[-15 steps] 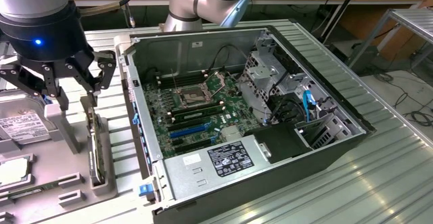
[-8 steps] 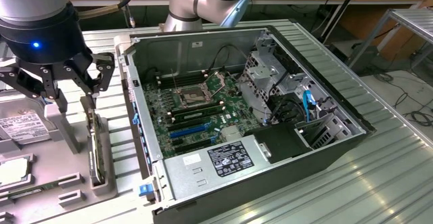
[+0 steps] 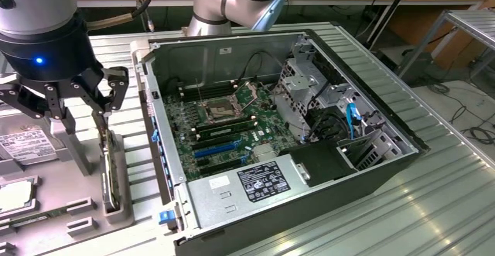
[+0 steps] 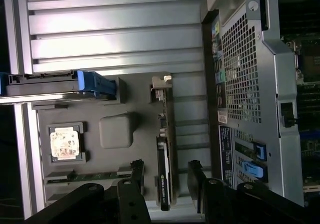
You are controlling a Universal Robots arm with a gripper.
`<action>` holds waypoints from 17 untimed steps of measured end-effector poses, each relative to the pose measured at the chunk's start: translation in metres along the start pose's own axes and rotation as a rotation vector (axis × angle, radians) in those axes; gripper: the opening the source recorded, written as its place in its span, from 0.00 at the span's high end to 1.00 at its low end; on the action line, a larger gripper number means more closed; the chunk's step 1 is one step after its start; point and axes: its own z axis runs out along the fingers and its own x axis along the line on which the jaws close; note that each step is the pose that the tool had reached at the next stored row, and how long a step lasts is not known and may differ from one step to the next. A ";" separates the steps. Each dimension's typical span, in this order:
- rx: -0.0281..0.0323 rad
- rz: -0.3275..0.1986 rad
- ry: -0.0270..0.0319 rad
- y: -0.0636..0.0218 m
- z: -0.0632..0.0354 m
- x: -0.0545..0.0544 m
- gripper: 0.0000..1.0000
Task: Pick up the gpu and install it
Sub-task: 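Pick up the gpu and move the gpu toward the slot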
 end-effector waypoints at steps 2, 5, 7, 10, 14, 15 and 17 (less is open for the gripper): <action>0.0000 0.000 -0.0001 -0.0025 0.0024 0.000 0.52; 0.0000 0.000 0.0000 -0.0043 0.0052 0.000 0.52; 0.0001 0.000 0.0000 -0.0051 0.0071 0.000 0.52; 0.0000 0.000 -0.0001 -0.0061 0.0119 0.000 0.52; 0.0000 0.000 -0.0002 -0.0083 0.0258 0.000 0.52; 0.0001 0.000 -0.0002 -0.0084 0.0270 0.000 0.52; 0.0001 0.000 -0.0001 -0.0088 0.0290 0.000 0.52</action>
